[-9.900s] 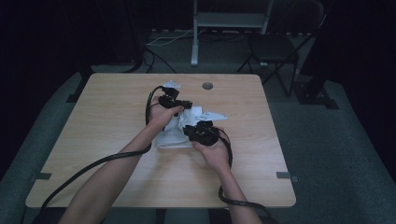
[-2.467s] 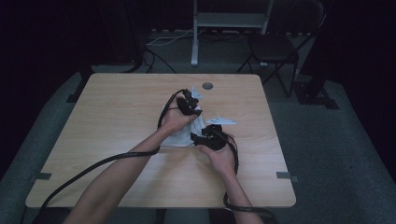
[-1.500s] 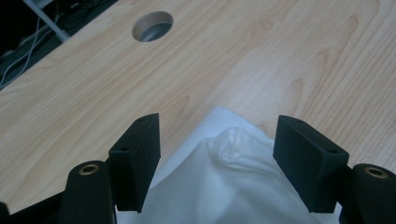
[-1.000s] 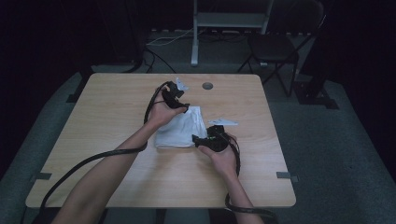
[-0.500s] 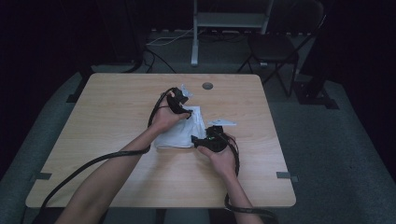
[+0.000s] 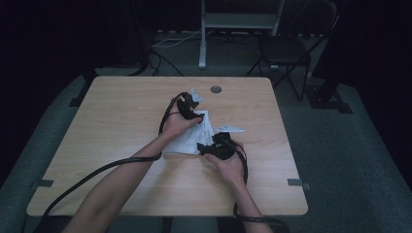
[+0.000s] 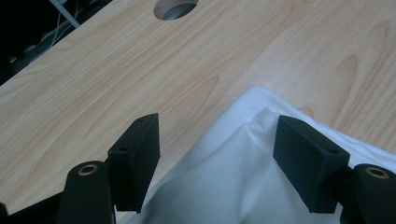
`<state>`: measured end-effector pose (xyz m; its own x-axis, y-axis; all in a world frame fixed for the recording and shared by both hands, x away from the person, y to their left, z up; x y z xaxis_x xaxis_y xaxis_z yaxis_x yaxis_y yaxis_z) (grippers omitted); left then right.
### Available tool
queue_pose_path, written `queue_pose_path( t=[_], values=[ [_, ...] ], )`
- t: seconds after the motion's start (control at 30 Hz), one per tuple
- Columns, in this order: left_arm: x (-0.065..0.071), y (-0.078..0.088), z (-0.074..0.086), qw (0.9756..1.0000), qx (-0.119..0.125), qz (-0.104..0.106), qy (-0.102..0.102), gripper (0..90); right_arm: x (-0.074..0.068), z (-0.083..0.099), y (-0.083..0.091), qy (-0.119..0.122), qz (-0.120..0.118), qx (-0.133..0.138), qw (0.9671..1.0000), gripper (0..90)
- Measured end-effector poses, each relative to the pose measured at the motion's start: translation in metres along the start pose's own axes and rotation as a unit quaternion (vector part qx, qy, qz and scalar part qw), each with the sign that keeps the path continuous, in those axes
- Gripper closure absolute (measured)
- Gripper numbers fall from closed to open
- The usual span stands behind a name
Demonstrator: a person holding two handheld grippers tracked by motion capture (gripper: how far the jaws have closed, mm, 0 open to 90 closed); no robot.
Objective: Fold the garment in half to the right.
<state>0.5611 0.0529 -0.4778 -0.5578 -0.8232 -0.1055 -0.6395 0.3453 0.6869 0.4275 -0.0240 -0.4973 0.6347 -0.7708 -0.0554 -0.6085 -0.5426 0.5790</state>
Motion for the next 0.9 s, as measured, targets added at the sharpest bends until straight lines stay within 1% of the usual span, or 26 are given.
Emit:
queue_pose_path(
  t=[0.03, 0.07, 0.1, 0.2, 0.23, 0.3, 0.33, 0.4, 0.43, 0.5, 0.57, 0.6, 0.63, 0.73, 0.83, 0.87, 0.9],
  values=[
    [-0.004, 0.006, 0.0, 0.9999, -0.004, -0.006, -0.013, 30.6, 0.0, 0.0, 0.0, -0.002, -0.001, 0.001, 1.0, 30.4],
    [-0.009, 0.013, -0.001, 0.9998, 0.002, -0.012, -0.016, 30.6, 0.0, 0.0, 0.001, -0.006, -0.003, 0.001, 1.0, 30.6],
    [-0.013, 0.02, -0.002, 0.9999, 0.006, -0.012, -0.011, 30.6, 0.0, 0.0, 0.001, -0.007, -0.004, 0.001, 1.0, 30.7],
    [-0.029, 0.042, -0.001, 0.9997, 0.01, -0.011, -0.017, 30.6, 0.0, 0.0, 0.0, -0.006, -0.002, -0.001, 1.0, 30.9],
    [-0.033, 0.049, 0.002, 0.9999, 0.008, -0.009, -0.011, 30.6, 0.0, 0.0, 0.0, -0.006, -0.001, -0.002, 1.0, 30.9],
    [-0.041, 0.061, 0.009, 1.0, 0.007, 0.001, 0.0, 30.6, 0.0, 0.0, 0.0, -0.005, -0.003, -0.005, 1.0, 31.3],
    [-0.045, 0.067, 0.014, 1.0, 0.005, 0.005, 0.0, 30.6, 0.0, 0.0, 0.0, -0.005, -0.003, -0.005, 1.0, 31.6],
    [-0.047, 0.078, 0.026, 0.9997, 0.007, 0.022, 0.007, 30.6, 0.0, 0.0, 0.0, -0.009, -0.004, -0.005, 0.9999, 32.7],
    [-0.046, 0.084, 0.033, 0.9994, 0.004, 0.033, 0.009, 30.6, 0.001, -0.001, -0.001, -0.009, -0.005, -0.006, 0.9999, 32.9],
    [-0.043, 0.097, 0.049, 0.9981, 0.0, 0.061, 0.01, 30.6, 0.0, -0.001, -0.001, -0.01, -0.007, -0.01, 0.9999, 33.1],
    [-0.037, 0.108, 0.066, 0.9955, 0.006, 0.092, 0.022, 30.6, -0.001, -0.002, -0.002, -0.01, -0.007, -0.01, 0.9999, 33.2],
    [-0.032, 0.113, 0.073, 0.9938, 0.011, 0.108, 0.024, 30.6, -0.001, -0.002, -0.002, -0.011, -0.006, -0.011, 0.9999, 33.2],
    [-0.027, 0.117, 0.081, 0.9928, 0.01, 0.118, 0.021, 30.6, -0.002, -0.003, -0.003, -0.007, -0.006, -0.011, 0.9999, 33.2],
    [-0.014, 0.128, 0.096, 0.9907, 0.016, 0.135, 0.009, 30.6, -0.006, -0.005, -0.006, -0.005, -0.008, -0.012, 0.9999, 33.1],
    [-0.001, 0.133, 0.105, 0.9886, 0.017, 0.149, -0.008, 30.6, -0.009, -0.007, -0.009, -0.006, -0.01, -0.012, 0.9999, 33.0],
    [0.003, 0.133, 0.108, 0.988, 0.009, 0.153, -0.016, 30.6, -0.01, -0.007, -0.01, -0.004, -0.011, -0.012, 0.9999, 33.0],
    [0.004, 0.131, 0.111, 0.988, 0.001, 0.153, -0.024, 30.6, -0.011, -0.008, -0.011, -0.005, -0.011, -0.012, 0.9998, 33.1]
  ],
)
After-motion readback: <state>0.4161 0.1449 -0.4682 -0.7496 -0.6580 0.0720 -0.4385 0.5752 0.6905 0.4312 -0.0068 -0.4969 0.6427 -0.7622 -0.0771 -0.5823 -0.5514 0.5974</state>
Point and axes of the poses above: each handheld gripper's, and its own axes: y roughly backward along the jaws, z roughly out of its underside, x roughly to its right, the point moved 9 cm from there along -y, roughly forward along the jaws, and after that the axes turned 15 degrees about y, right-handed, at the moved point
